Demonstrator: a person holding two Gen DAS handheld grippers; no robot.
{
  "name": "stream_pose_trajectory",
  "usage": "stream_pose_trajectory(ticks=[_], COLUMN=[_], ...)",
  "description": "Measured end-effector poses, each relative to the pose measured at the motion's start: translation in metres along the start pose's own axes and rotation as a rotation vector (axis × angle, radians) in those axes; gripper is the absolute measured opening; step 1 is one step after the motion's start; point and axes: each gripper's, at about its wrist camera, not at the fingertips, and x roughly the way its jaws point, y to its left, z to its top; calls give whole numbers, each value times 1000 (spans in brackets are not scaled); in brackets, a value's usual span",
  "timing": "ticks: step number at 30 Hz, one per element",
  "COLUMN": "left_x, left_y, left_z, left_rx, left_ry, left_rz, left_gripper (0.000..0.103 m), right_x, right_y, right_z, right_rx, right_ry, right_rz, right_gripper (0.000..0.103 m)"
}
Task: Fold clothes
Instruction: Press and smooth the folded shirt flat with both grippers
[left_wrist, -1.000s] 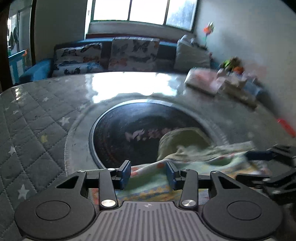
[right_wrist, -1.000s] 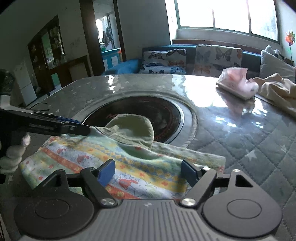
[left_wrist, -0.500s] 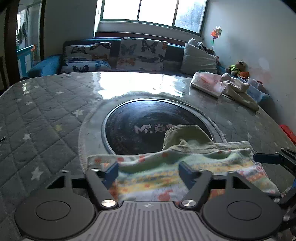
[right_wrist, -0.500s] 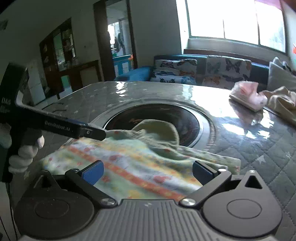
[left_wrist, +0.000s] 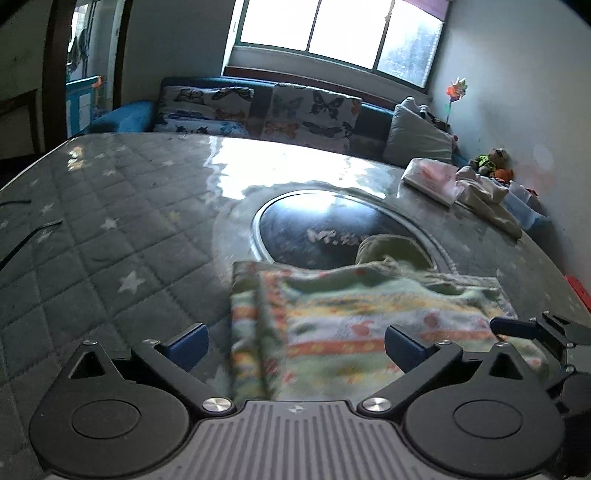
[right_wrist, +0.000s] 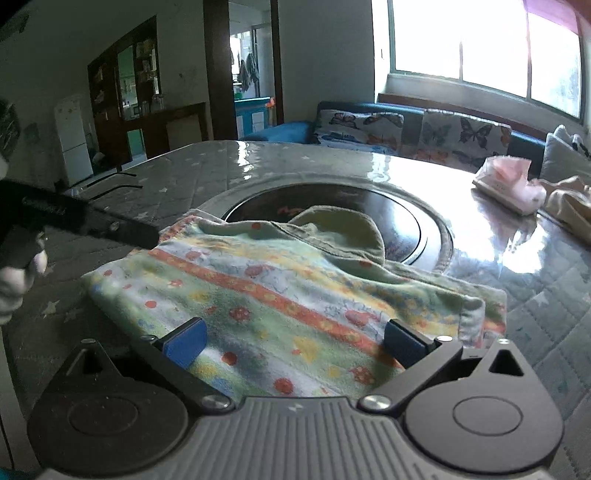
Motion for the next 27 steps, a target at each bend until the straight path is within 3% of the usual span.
stream_pose_trajectory(ticks=[10,27], left_x=[1,6], left_y=[23,13], left_z=[-15,-16], left_rx=[-64,-30], left_ry=[38,50], left_rz=[53,99], left_gripper=[103,103], right_x=[1,2], right_y=[-3,-3], right_z=[-2,-1], right_rx=[26,29], right_ry=[19,19], right_rz=[20,22], right_gripper=[103,103])
